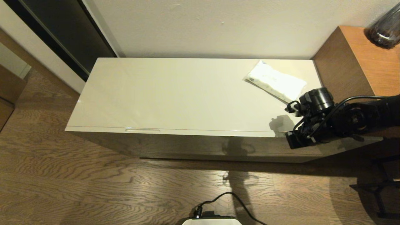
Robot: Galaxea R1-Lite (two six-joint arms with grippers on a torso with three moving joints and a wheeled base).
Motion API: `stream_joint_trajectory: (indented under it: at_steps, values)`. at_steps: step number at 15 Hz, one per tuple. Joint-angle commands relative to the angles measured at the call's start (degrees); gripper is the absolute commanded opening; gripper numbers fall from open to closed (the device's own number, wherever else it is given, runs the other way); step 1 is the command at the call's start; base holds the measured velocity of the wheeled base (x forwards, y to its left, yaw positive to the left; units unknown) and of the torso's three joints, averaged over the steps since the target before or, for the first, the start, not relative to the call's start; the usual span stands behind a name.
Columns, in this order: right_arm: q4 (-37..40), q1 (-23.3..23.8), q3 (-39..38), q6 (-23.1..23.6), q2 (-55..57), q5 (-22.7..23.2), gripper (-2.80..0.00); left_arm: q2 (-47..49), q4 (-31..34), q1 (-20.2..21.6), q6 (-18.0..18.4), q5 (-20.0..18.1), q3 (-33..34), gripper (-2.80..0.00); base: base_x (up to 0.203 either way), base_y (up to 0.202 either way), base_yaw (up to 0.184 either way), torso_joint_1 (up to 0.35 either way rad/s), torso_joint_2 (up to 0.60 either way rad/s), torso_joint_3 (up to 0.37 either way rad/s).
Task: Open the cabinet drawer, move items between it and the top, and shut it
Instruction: Close the drawer
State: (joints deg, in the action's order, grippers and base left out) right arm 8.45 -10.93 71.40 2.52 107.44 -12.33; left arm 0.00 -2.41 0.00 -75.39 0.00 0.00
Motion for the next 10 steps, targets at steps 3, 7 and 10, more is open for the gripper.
stream_joint_trajectory:
  at_steps: [3, 7, 10]
  values:
    - [17.51, -0.14, 1.23, -0.39, -12.75, 1.15, -2.8, 0.09, -0.05, 0.0, -0.46, 0.0, 0.0, -2.8, 0.0, 0.0, 0.0, 0.0, 0.0, 0.0]
    - [23.02, -0.05, -1.44, -1.29, -18.94, 0.99, -2.8, 0.09, -0.05, 0.0, -0.46, 0.0, 0.0, -2.8, 0.0, 0.0, 0.0, 0.0, 0.0, 0.0]
    - [24.08, -0.05, -0.94, -1.34, -19.51, 0.91, -2.8, 0.09, -0.05, 0.0, -0.46, 0.0, 0.0, -2.8, 0.0, 0.0, 0.0, 0.0, 0.0, 0.0]
